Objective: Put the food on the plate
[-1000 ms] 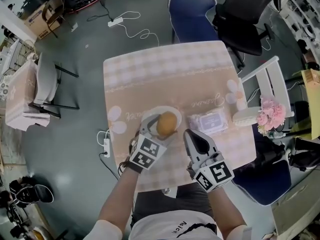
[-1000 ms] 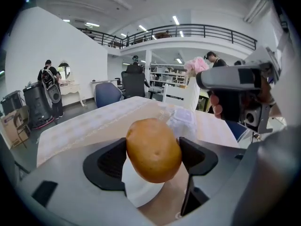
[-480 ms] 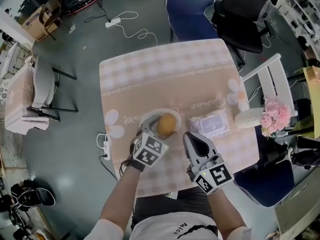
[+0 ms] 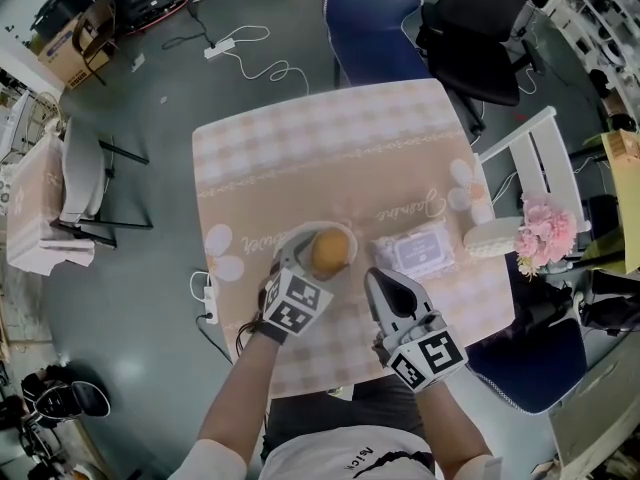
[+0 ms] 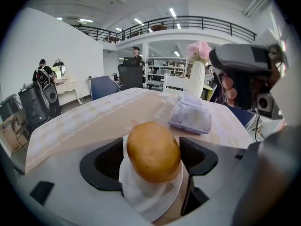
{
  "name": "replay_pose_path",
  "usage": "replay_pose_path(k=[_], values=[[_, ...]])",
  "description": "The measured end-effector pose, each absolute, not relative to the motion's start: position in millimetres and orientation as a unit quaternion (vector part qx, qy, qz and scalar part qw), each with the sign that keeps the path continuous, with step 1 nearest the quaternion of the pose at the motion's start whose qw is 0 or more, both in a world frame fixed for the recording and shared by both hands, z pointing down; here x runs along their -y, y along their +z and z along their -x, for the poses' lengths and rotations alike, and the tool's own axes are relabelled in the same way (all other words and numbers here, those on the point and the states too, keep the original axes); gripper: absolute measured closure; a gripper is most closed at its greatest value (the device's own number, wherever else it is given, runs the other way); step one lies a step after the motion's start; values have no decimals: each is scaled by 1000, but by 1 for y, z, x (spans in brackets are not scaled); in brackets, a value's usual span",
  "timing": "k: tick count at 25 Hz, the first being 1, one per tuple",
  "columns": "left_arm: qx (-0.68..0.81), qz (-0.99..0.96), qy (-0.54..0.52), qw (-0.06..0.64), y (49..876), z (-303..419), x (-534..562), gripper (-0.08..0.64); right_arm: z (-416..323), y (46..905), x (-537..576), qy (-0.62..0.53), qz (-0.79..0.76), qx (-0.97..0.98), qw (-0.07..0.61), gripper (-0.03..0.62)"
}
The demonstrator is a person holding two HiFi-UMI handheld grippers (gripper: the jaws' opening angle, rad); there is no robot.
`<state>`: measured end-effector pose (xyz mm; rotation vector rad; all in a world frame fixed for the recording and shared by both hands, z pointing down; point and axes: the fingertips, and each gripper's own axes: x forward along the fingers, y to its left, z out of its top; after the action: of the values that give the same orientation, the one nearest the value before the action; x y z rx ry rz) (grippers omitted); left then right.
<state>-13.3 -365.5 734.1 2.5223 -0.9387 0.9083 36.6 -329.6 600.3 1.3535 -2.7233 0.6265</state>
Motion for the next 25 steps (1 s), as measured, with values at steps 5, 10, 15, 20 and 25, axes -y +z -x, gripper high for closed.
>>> replay_pose_path(k=[5,10,15,20,25], values=[[334,-878,307,150,717,19,363,209,-34,593,328,208,-431,878,18,575],[344,-882,280,161,683,25,350,209,-29,574,324,215,-426,879,19,575],[349,-891,236,170,635,27,332,209,-27,553,317,217,-424,879,20,575],[357,-897,192,177,584,25,308,224,-24,524,307,211,-419,883,17,575],[403,-885,139,188,531,37,291,393,-19,490,296,195,-413,889,17,575]])
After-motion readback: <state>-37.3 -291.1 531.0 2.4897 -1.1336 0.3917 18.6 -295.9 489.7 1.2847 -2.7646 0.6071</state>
